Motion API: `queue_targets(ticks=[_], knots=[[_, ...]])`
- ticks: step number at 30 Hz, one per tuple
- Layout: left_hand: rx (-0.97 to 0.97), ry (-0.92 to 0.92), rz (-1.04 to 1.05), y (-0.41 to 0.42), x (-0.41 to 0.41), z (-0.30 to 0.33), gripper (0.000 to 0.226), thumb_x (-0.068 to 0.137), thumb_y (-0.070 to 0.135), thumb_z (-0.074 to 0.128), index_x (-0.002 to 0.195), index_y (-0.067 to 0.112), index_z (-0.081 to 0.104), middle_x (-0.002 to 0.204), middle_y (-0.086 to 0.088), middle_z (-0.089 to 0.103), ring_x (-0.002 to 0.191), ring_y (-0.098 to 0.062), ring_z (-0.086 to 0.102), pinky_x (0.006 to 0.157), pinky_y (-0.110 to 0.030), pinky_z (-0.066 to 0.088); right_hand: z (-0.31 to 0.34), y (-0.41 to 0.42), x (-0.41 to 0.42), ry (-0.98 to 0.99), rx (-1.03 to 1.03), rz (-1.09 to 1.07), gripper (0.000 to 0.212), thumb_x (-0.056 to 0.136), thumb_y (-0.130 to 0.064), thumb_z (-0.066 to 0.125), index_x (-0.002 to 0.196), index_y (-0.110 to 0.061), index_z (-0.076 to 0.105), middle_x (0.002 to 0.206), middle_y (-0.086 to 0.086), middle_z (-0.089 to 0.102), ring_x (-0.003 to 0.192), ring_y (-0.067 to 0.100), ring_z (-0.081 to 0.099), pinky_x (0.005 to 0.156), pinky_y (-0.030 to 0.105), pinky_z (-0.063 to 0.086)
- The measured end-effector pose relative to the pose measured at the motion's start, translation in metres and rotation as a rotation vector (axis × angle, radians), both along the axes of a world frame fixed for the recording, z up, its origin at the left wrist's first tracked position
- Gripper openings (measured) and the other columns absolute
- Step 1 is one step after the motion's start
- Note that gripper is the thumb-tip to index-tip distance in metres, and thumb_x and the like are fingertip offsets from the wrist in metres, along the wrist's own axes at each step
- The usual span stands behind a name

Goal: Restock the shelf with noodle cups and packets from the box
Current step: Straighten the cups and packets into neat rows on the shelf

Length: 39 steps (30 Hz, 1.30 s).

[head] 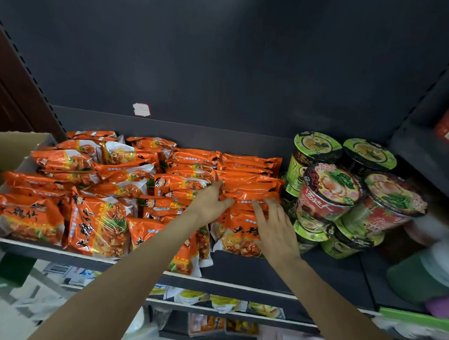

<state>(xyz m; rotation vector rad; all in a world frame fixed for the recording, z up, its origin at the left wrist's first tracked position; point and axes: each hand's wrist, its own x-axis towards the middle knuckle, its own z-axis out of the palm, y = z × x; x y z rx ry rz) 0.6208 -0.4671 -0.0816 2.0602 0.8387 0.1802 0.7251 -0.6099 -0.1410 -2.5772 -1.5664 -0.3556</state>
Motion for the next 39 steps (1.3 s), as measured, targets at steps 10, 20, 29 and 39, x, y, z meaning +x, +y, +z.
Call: queue_targets(ticks=[10, 20, 29, 39], knots=[[0.055, -0.01, 0.041, 0.024, 0.005, -0.001, 0.055, 0.092, 0.016, 0.058, 0.141, 0.009, 0.036, 0.137, -0.011, 0.05, 0.108, -0.021, 0.059, 0.09, -0.03, 0.05, 0.01, 0.015, -0.005, 0.119, -0.083, -0.033, 0.098, 0.059, -0.047, 0.083, 0.138, -0.02, 0.032, 0.135, 0.011, 0.035, 0.125, 0.026, 0.04, 0.104, 0.037, 0.038], [-0.2, -0.09, 0.146, 0.069, 0.034, 0.008, 0.063, 0.094, 0.011, 0.05, 0.149, 0.015, 0.021, 0.123, -0.005, 0.057, 0.088, -0.01, 0.057, 0.076, -0.018, 0.045, 0.051, 0.053, 0.034, 0.466, 0.057, -0.215, 0.07, 0.093, -0.052, 0.044, 0.148, -0.021, 0.015, 0.155, 0.007, 0.01, 0.144, 0.026, 0.007, 0.114, 0.044, 0.021], [-0.197, -0.009, -0.044, 0.074, 0.064, -0.003, 0.067, 0.087, 0.007, 0.053, 0.147, 0.013, 0.025, 0.141, -0.01, 0.046, 0.119, -0.022, 0.051, 0.099, -0.031, 0.044, 0.043, 0.066, 0.031, 0.395, -0.095, -0.37, 0.067, 0.095, -0.052, 0.035, 0.149, -0.017, 0.016, 0.148, 0.016, 0.024, 0.137, 0.033, 0.023, 0.104, 0.043, 0.036], [0.623, 0.24, -0.356, 0.098, 0.067, -0.01, 0.053, 0.101, 0.035, 0.032, 0.15, 0.022, 0.017, 0.159, -0.001, 0.007, 0.146, -0.02, 0.005, 0.118, -0.038, 0.012, 0.049, 0.097, 0.06, 0.33, -0.197, -0.162, 0.069, 0.097, -0.051, 0.028, 0.151, -0.015, 0.005, 0.159, 0.004, 0.002, 0.146, 0.017, 0.001, 0.118, 0.034, 0.004]])
